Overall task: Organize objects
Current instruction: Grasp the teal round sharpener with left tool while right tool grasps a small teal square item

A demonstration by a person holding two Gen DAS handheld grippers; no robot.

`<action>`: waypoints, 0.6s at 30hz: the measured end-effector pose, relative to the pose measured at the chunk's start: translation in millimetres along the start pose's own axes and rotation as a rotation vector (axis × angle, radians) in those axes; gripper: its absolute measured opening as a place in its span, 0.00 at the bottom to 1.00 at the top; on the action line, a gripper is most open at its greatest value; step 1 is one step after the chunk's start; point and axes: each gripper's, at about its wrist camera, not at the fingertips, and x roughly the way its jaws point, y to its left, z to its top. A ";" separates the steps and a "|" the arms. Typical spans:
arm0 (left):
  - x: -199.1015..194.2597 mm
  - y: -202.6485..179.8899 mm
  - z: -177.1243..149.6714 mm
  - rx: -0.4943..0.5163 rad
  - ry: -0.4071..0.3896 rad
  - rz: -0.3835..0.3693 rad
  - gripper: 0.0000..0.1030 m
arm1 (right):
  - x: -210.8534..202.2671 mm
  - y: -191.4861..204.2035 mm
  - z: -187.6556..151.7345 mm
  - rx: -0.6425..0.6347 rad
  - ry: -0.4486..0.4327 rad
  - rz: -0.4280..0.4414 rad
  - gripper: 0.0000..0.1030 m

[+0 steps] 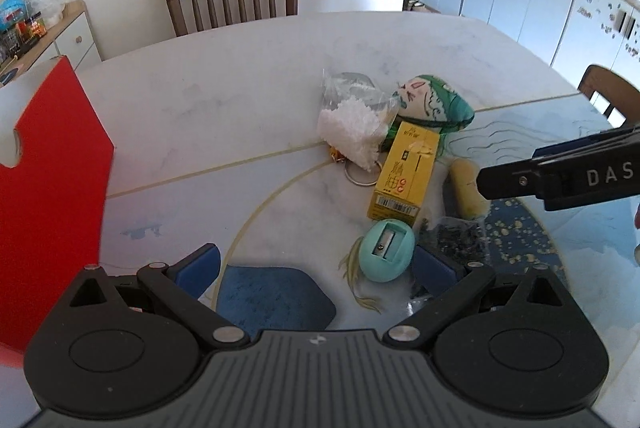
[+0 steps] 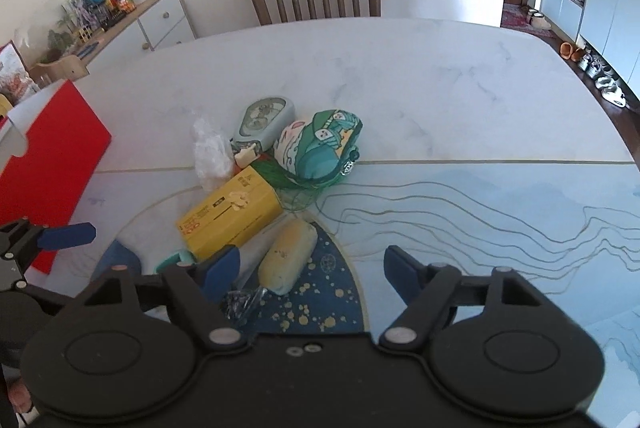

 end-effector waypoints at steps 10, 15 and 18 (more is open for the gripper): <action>10.8 -1.7 1.7 0.020 0.002 -0.026 0.95 | 20.9 11.9 1.3 -0.013 0.052 -0.006 0.54; 13.1 -6.9 4.1 0.031 0.009 -0.075 0.75 | 24.1 14.5 1.8 -0.020 0.057 -0.008 0.42; 15.0 -11.9 5.2 0.046 0.020 -0.097 0.56 | 25.0 14.9 2.2 -0.024 0.057 -0.003 0.36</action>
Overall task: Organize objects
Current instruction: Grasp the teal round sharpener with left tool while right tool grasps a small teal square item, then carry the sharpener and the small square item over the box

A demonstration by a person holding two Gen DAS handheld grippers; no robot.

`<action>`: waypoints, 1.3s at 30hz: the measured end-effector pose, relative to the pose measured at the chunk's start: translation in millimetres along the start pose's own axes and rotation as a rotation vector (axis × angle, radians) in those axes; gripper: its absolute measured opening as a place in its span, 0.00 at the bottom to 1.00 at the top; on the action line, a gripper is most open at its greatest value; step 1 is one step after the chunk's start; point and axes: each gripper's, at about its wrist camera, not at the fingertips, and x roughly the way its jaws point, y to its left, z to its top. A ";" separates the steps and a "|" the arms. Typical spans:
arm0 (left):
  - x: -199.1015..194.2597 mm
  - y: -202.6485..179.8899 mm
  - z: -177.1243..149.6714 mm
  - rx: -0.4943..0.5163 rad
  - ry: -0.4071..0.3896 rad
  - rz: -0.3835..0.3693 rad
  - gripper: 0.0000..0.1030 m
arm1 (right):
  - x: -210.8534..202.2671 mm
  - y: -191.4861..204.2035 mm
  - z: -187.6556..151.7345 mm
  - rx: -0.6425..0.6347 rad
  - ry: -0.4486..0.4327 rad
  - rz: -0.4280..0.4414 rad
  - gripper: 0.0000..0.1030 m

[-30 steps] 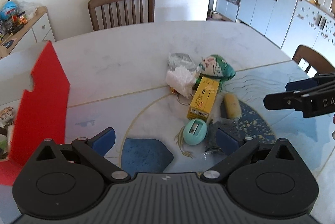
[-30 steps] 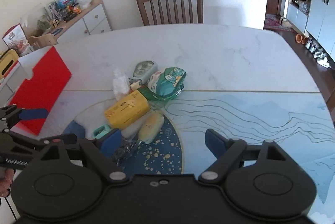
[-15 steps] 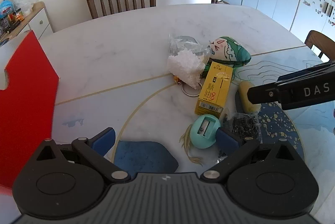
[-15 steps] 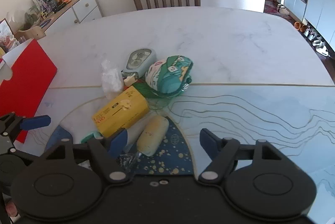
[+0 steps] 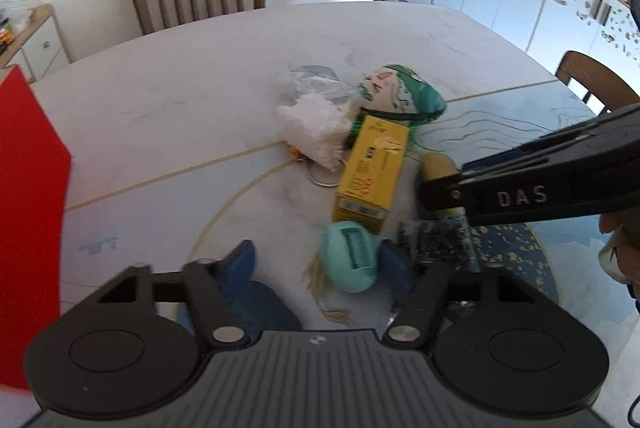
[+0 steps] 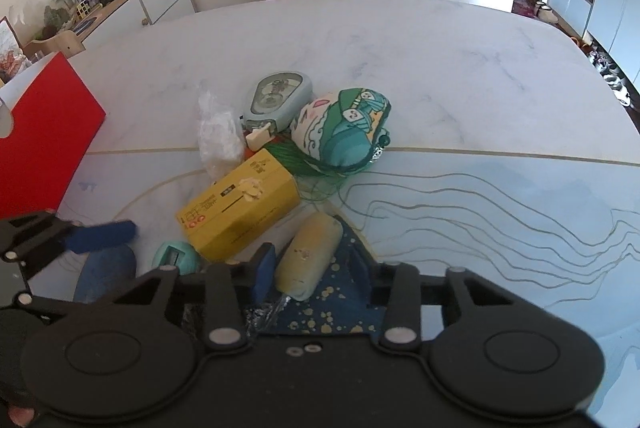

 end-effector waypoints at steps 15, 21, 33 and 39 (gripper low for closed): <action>-4.6 0.5 6.3 -0.012 0.023 0.001 0.30 | -14.0 -10.1 -3.0 0.081 -0.034 0.041 0.21; -24.7 9.4 9.5 -0.054 -0.002 -0.010 0.30 | -46.4 -13.2 -3.3 0.089 -0.088 0.075 0.20; -73.8 30.7 4.5 -0.137 -0.004 -0.023 0.30 | -97.8 6.7 -8.5 0.026 -0.129 0.118 0.19; -106.8 43.4 1.3 -0.149 -0.016 -0.016 0.30 | -117.2 34.1 -5.6 -0.009 -0.151 0.167 0.19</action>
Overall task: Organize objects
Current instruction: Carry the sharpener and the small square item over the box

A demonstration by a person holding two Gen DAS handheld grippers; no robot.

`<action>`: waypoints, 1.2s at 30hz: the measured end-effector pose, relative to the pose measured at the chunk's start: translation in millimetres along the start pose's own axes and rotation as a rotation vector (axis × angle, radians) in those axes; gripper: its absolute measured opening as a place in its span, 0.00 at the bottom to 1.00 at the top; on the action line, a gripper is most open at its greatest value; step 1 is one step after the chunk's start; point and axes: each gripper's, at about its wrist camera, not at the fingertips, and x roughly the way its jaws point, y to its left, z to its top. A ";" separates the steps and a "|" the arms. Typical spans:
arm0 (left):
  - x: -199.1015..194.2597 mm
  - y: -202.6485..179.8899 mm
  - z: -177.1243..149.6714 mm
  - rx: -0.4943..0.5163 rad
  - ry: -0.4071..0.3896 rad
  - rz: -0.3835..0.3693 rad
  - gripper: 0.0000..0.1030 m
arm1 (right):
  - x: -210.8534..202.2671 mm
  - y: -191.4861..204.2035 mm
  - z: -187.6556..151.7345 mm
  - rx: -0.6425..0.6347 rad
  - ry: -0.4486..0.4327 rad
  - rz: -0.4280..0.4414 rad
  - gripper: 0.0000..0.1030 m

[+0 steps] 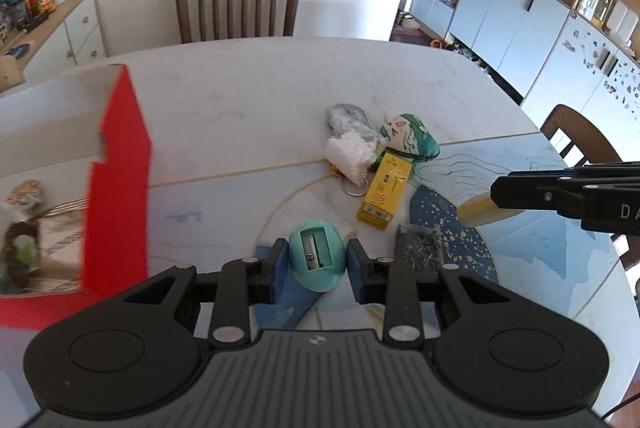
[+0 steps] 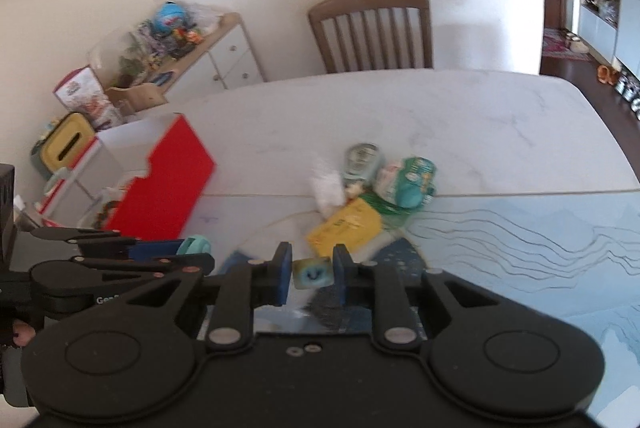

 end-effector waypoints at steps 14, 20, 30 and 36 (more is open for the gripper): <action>-68.6 73.5 -1.1 -0.032 -0.001 0.049 0.30 | 5.8 101.2 17.7 -0.101 -0.016 0.099 0.19; -88.3 112.4 3.2 -0.035 -0.023 0.089 0.30 | 22.3 146.0 28.7 -0.158 -0.021 0.117 0.19; -89.5 189.8 13.4 -0.101 -0.025 0.172 0.30 | 71.5 209.0 55.0 -0.195 -0.013 0.131 0.20; -75.3 233.5 13.7 -0.127 -0.001 0.247 0.30 | 103.3 234.1 68.6 -0.217 -0.033 0.112 0.20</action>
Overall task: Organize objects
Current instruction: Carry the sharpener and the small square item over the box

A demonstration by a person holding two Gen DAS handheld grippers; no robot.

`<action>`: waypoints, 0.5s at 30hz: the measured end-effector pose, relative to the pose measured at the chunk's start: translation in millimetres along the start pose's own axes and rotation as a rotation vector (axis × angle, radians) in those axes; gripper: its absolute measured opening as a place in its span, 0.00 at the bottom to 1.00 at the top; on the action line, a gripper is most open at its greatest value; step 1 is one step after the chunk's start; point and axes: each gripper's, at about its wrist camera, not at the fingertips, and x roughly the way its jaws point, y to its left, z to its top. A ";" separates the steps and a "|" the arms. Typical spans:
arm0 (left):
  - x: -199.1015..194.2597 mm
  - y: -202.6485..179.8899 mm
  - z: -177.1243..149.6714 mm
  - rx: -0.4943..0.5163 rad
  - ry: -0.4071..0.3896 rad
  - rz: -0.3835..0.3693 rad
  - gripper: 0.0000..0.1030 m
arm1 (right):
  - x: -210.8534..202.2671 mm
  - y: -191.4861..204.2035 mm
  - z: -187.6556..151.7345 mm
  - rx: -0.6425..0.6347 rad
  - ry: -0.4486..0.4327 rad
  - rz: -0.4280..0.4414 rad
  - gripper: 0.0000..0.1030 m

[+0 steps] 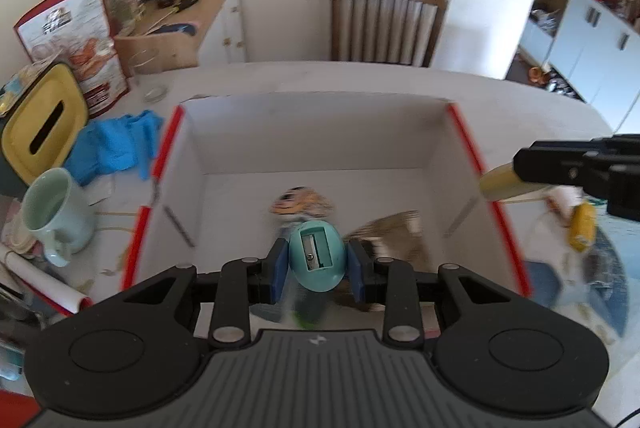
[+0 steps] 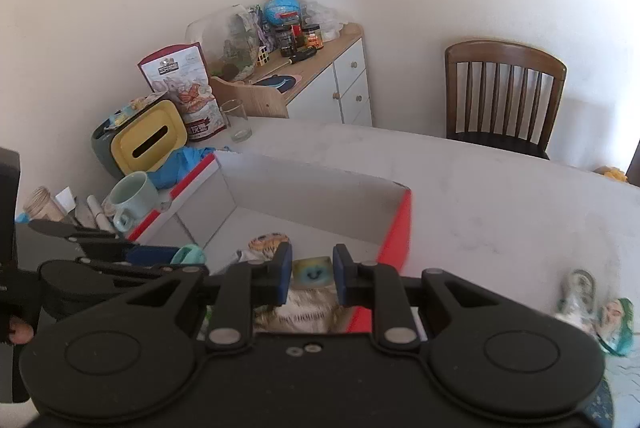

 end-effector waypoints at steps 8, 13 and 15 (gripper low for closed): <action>36.1 24.7 10.3 0.019 0.055 0.048 0.30 | 52.1 9.1 10.1 -0.002 0.045 -0.028 0.20; 57.1 21.1 15.2 0.072 0.092 0.059 0.30 | 82.8 14.7 14.0 -0.001 0.073 -0.048 0.20; 64.5 21.3 16.7 0.082 0.108 0.064 0.30 | 93.4 16.8 14.6 0.002 0.081 -0.060 0.20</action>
